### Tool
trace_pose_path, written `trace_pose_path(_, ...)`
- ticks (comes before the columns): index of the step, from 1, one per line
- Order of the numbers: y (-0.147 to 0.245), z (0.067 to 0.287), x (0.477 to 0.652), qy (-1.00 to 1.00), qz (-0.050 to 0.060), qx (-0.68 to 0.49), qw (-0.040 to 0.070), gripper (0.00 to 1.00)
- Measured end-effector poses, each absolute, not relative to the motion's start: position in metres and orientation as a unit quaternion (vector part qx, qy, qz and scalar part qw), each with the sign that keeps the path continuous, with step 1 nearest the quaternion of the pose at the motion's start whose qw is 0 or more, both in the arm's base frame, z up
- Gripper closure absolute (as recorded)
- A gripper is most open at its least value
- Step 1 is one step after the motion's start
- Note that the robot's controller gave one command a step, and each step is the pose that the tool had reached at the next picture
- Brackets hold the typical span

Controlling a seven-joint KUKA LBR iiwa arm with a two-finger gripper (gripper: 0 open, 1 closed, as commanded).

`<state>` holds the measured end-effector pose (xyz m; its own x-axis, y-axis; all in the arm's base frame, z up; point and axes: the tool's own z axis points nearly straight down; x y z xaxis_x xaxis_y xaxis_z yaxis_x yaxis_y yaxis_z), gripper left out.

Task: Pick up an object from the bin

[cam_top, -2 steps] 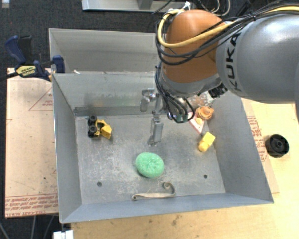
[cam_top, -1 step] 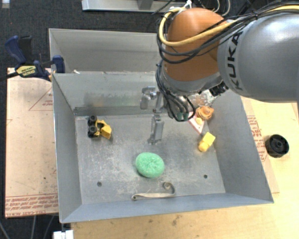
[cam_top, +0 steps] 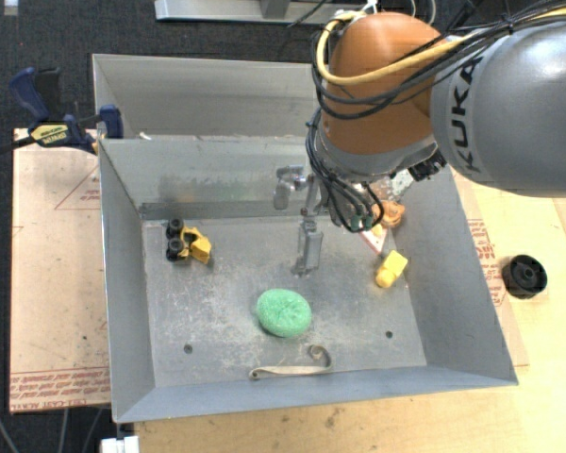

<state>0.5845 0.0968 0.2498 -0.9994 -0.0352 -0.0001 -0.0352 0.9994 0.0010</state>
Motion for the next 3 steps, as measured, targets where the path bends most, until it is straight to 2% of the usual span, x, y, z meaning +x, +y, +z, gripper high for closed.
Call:
trace_pose_path(1,0.085,0.233,0.552,0.999,0.001,-0.035,0.003,0.00)
trace_pose_path(2,0.083,0.225,0.544,0.999,0.000,-0.039,0.001,0.00)
trace_pose_path(3,0.092,0.220,0.560,0.998,0.000,-0.070,-0.002,0.00)
